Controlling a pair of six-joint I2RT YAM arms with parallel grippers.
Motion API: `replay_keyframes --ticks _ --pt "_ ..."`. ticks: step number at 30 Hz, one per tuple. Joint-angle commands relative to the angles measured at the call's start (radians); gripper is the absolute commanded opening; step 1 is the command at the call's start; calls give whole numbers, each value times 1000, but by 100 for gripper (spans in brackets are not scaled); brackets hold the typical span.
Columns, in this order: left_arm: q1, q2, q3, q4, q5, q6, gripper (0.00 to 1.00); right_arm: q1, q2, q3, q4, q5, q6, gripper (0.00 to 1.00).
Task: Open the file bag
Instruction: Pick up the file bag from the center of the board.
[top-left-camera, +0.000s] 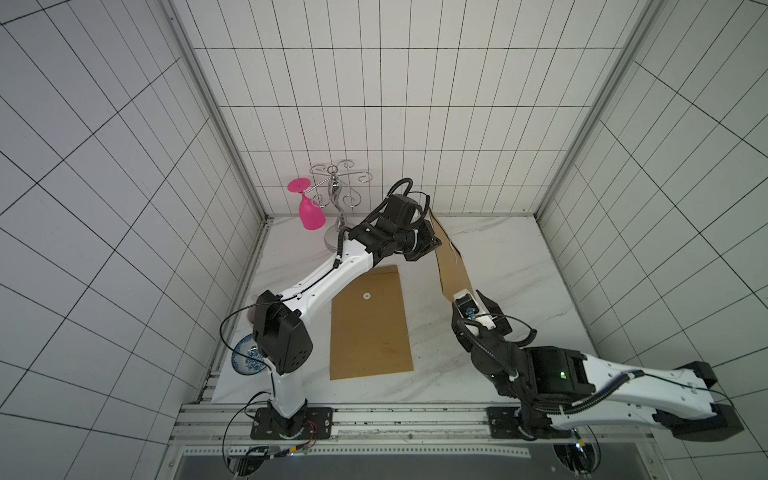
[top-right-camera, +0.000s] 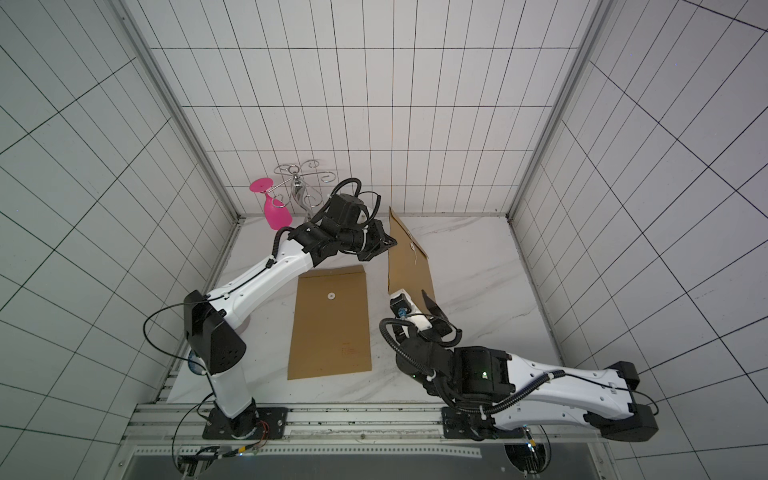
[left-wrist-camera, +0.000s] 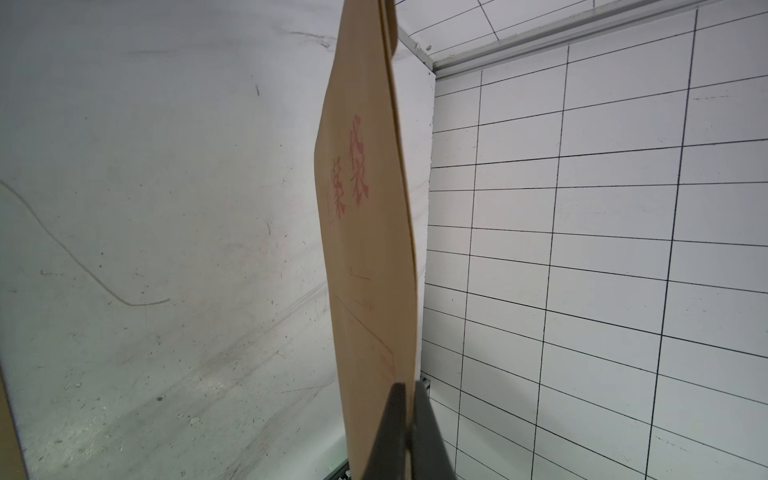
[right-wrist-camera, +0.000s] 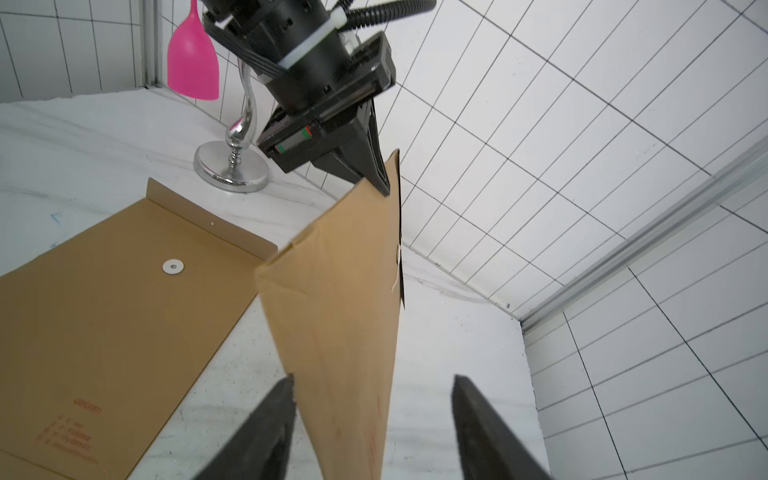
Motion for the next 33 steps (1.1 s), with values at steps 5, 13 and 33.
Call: replay_keyframes --ticks 5,13,33 --pt "-15 -114 -141 188 -15 285 0 -71 -161 226 -350 -46 331 99" --pt "-53 -383 -486 395 -91 559 0 -901 46 358 -435 -1095 309 97" --pt "206 -837 -967 1392 416 -98 0 -1383 73 -194 1178 -2273 1007 98"
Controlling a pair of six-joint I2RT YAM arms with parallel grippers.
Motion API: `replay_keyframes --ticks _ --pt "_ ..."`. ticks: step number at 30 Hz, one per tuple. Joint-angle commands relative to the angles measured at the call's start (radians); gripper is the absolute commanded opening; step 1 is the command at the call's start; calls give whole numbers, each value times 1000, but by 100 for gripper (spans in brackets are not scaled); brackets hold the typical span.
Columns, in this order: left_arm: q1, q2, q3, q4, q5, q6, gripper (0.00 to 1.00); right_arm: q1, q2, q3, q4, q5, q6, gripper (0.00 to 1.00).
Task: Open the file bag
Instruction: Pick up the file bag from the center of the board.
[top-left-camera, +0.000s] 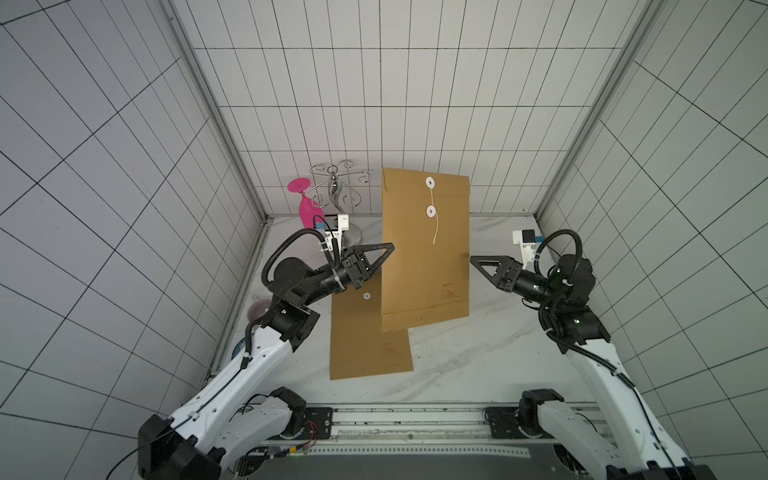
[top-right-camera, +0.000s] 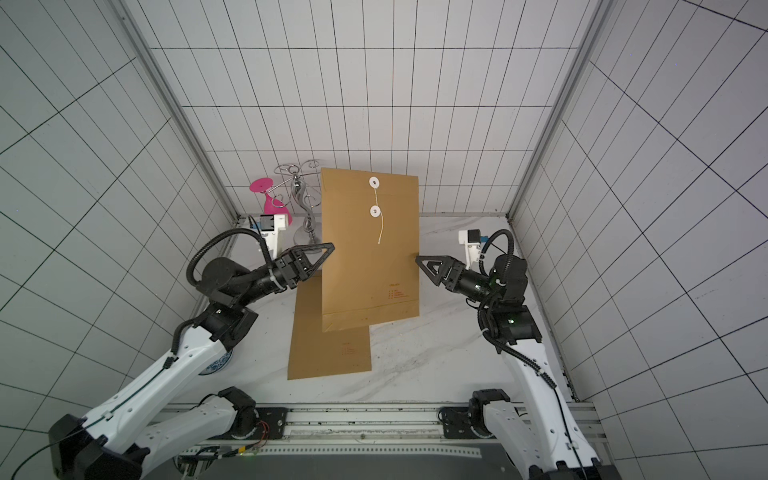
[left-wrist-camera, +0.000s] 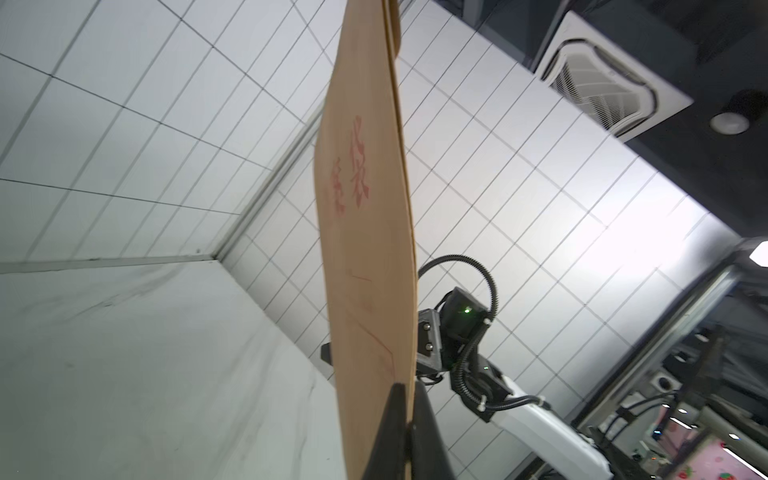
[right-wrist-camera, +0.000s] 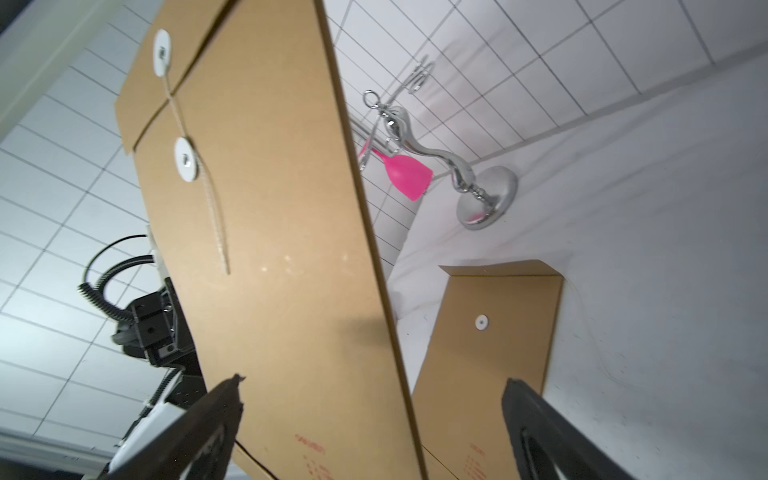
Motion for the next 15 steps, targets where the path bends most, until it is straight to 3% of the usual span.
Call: replay_keyframes --ticks 1,4,9,15 --pt "7 12 -28 329 124 -209 0 -14 50 -47 464 -153 267 98" --pt "8 51 -47 518 155 -329 0 -13 113 -39 678 -189 412 95" --pt "17 114 -58 772 173 -490 0 -16 141 -12 679 -192 416 93" --pt "53 134 -82 760 184 -484 0 -11 135 6 768 -226 482 76"
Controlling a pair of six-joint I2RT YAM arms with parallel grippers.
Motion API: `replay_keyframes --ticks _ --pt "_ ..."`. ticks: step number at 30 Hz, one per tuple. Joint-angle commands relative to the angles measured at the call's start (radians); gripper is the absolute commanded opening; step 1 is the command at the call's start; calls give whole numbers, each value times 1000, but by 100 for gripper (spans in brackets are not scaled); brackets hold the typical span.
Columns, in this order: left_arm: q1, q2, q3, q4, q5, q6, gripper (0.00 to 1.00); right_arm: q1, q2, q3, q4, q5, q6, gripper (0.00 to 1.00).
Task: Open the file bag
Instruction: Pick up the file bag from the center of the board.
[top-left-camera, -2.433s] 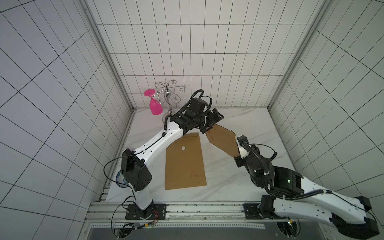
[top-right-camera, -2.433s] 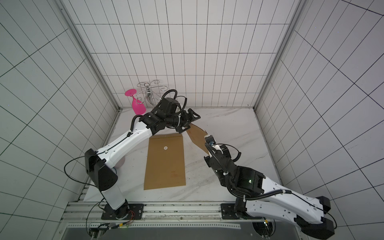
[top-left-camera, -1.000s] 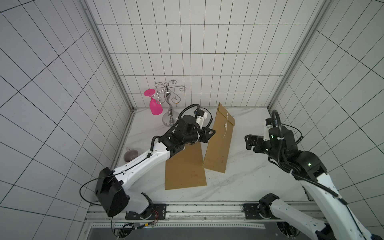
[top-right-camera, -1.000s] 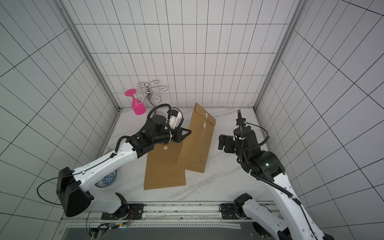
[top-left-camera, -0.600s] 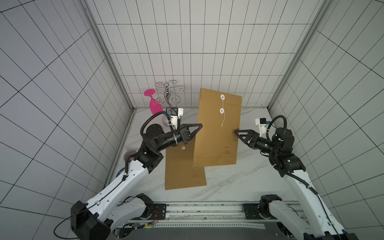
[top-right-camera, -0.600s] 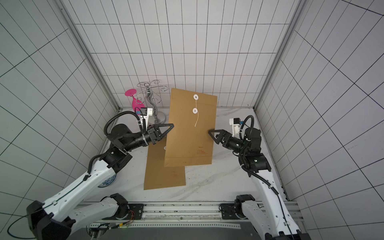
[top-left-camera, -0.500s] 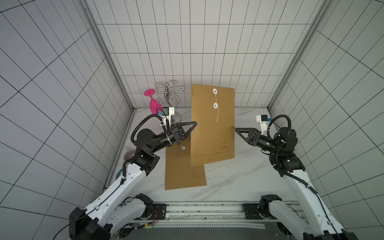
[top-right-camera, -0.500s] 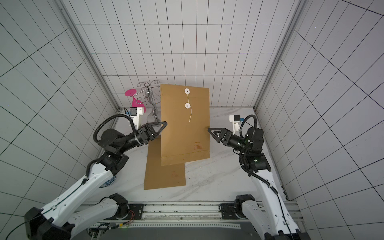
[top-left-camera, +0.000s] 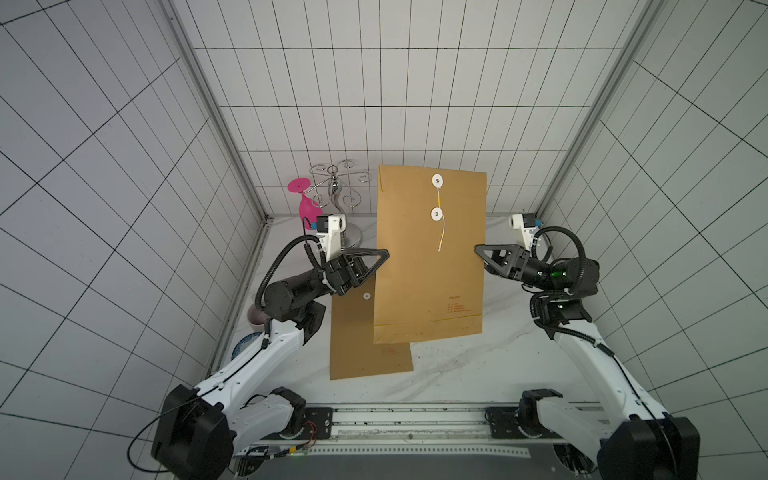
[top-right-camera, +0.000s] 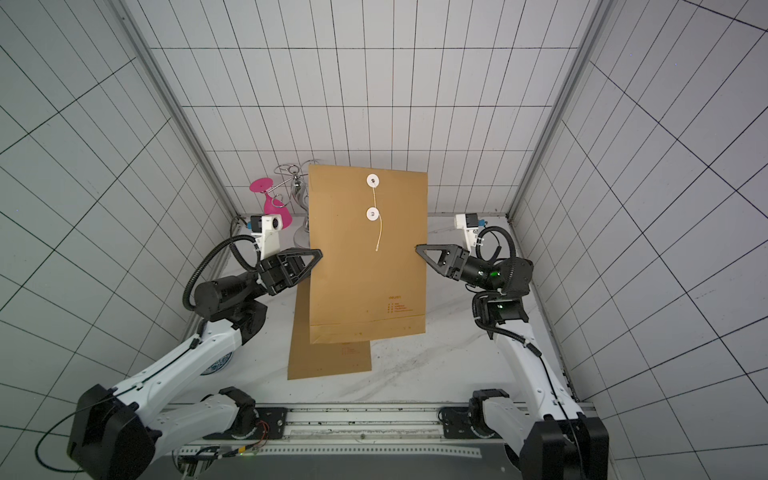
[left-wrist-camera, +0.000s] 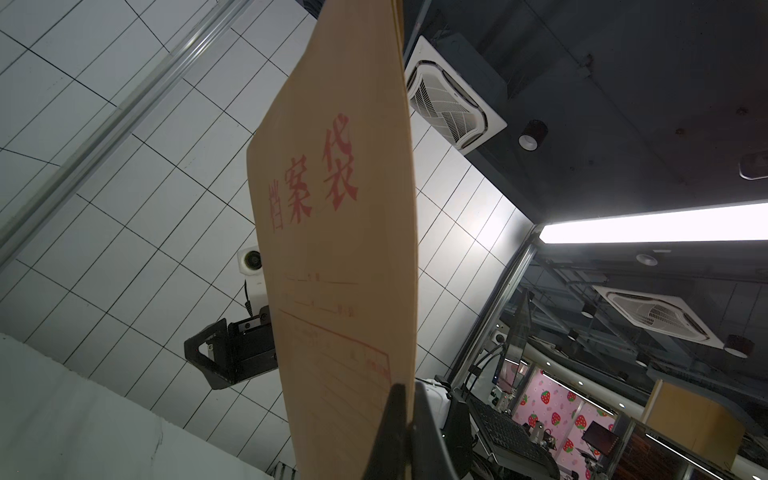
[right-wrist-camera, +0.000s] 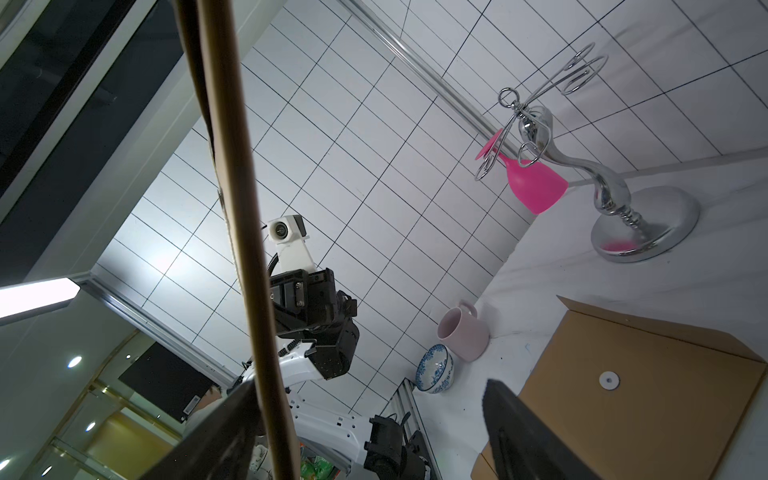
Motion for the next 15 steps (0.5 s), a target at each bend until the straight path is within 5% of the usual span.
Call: replay_keyframes --ticks 1,15 --pt "8 13 -8 100 26 -54 0 -4 -18 25 128 -47 74 70" --pt "11 63 -9 -36 73 51 0 16 -50 41 70 -71 56 5"
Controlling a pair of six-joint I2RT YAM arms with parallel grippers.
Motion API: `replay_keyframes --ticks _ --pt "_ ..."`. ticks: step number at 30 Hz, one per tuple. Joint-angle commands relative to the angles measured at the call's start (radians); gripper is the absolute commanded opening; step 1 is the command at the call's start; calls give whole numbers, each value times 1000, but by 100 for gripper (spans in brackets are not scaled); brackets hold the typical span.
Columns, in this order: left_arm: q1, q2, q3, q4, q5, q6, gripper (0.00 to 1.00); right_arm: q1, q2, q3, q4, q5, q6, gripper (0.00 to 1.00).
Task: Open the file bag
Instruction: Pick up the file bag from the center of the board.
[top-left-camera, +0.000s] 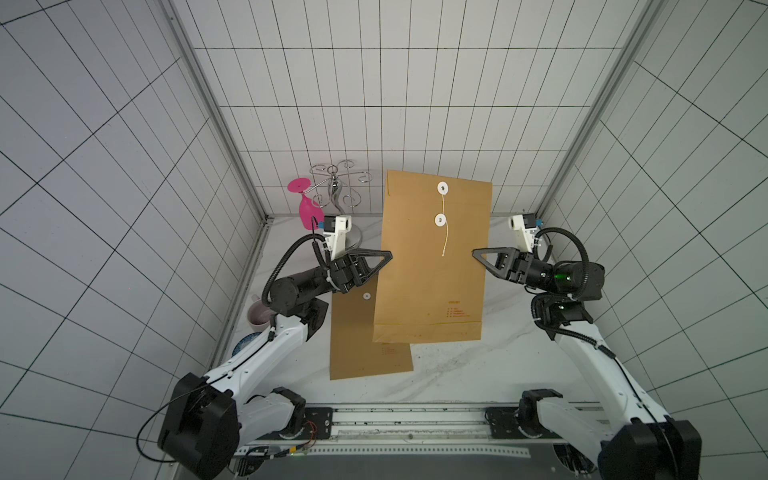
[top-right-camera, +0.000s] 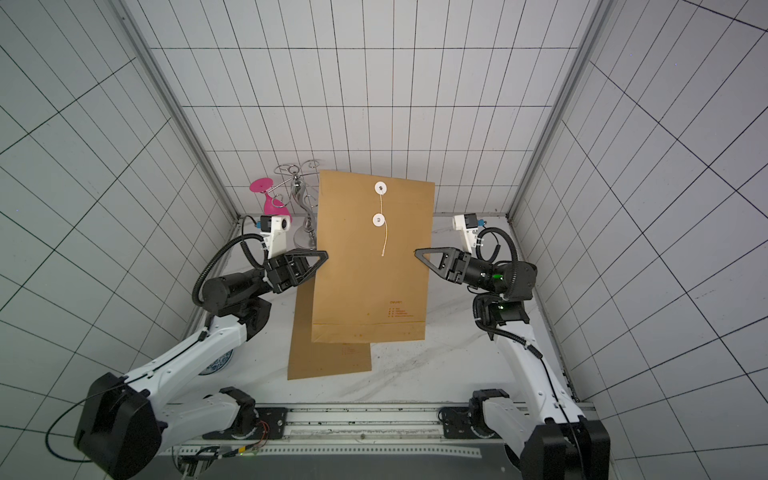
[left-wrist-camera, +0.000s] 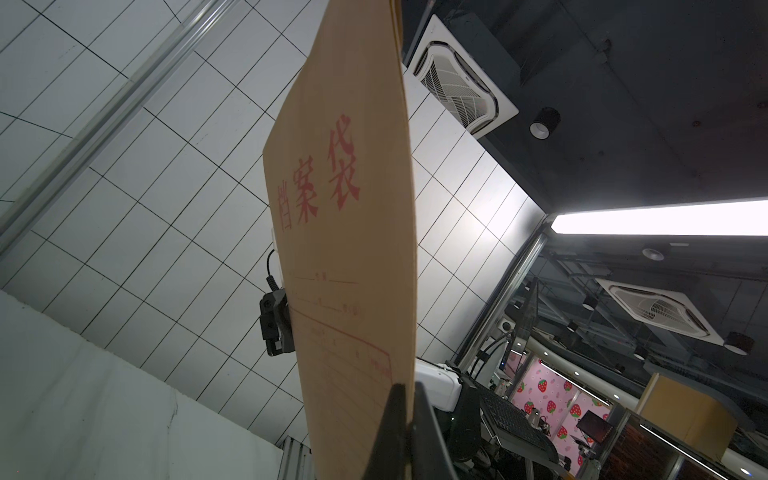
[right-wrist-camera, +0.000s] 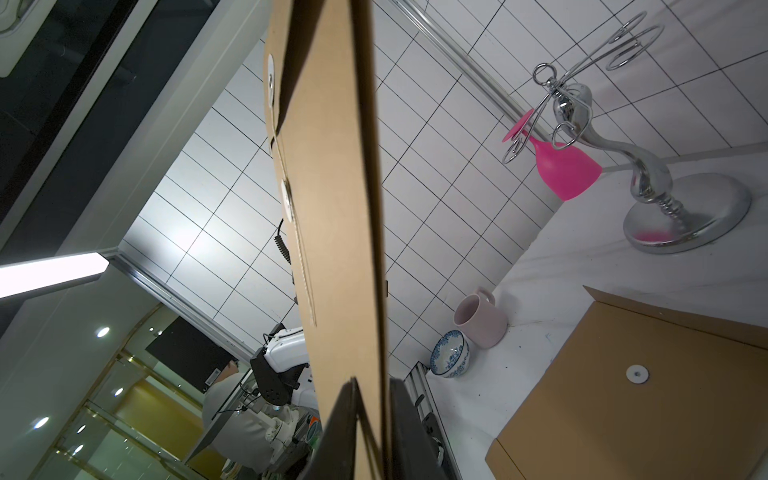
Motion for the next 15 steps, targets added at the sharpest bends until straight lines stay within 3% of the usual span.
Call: replay_keyframes --ticks 1,2,4,6,7,8,11,15 --pt "3 3 -5 -99 19 71 0 8 -41 35 16 -19 -6 0" --pt "3 -1 3 -179 18 124 0 8 -48 32 -5 -18 -19 0" --pt "3 -24 30 -409 16 288 37 7 -68 31 -66 -13 -61 0" --pt "3 -57 71 -641 2 455 49 8 -85 27 -121 -10 -96 0" --pt "3 -74 90 -728 -18 519 62 9 -92 25 -152 -12 -117 0" --pt "3 -86 103 -773 -27 556 69 9 -98 22 -173 -14 -126 0" --pt "3 -98 140 -830 -17 610 69 11 -115 6 -209 -11 -151 0" --pt "3 -75 190 -891 -16 634 54 12 -140 -2 -289 -9 -203 0"
